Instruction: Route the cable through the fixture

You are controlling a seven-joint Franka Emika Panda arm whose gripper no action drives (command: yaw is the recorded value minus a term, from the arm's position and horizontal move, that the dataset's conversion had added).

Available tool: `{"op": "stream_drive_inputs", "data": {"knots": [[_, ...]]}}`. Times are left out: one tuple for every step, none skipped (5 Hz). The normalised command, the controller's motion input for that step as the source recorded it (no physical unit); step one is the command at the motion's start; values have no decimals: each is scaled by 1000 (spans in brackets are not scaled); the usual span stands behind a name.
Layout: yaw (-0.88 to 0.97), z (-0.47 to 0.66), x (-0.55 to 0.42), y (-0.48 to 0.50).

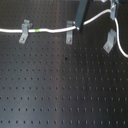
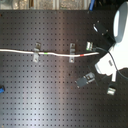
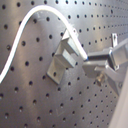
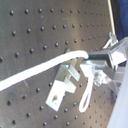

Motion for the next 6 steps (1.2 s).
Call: {"op": "stream_drive_inputs", "data": {"knots": [[-411,-128,-182,-121],[-54,-1,-247,108],[286,3,-401,271],[-57,99,1,1],[31,-131,224,-450],[100,-231,159,-365]]}}
